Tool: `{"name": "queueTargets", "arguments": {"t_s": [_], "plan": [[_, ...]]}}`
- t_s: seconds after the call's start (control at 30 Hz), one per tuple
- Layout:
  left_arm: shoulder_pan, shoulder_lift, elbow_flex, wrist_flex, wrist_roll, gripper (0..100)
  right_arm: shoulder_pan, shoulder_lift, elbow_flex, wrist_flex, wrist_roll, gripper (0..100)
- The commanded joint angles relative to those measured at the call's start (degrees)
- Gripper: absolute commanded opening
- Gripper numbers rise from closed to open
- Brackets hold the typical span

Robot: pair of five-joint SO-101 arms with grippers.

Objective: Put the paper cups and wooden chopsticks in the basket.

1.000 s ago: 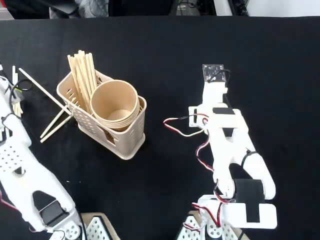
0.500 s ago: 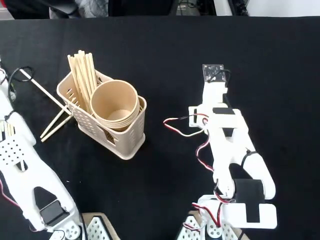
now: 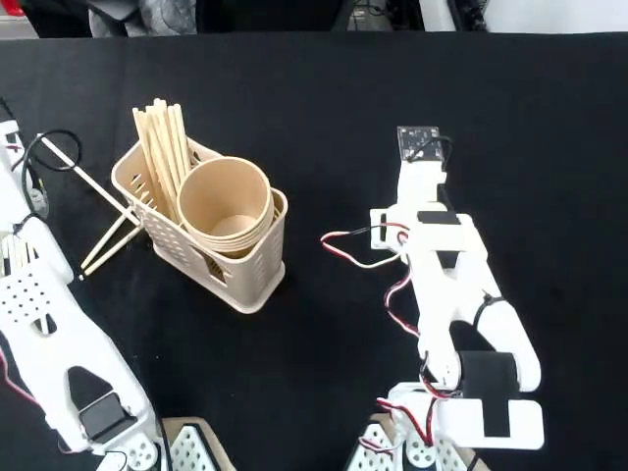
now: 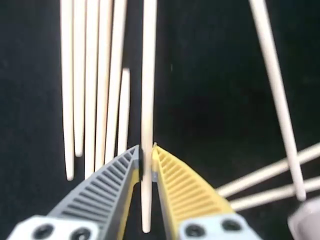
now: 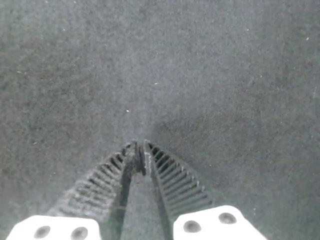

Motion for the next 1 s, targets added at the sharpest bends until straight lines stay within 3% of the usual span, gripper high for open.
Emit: {"name": "queueTargets", "arguments": {"t_s": [0.0, 0.2, 0.4, 0.57, 0.77, 0.97], "plan": [[1.5, -16.7, 16.6, 0.4, 0.1, 3, -1.0, -1.3, -0.5, -0.8, -0.1, 1.5], [3.6, -46.2, 42.4, -3.7, -2.1, 3, -1.0, -1.3, -0.5, -0.8, -0.1, 1.5], [5.1, -77.1, 83.1, -19.3, -8.9, 3, -1.0, -1.3, -0.3, -0.8, -0.1, 1.5], [0.8, -96.1, 111.3, -32.6, -12.6, 3, -1.0, -1.3, -0.3, -0.8, -0.1, 1.5], [-1.5, -106.9, 127.1, -33.2, -20.1, 5, -1.0, -1.3, -0.3, -0.8, -0.1, 1.5], [-6.6, -112.3, 133.5, -33.8, -22.3, 23, -1.0, -1.3, -0.3, -0.8, -0.1, 1.5]]}}
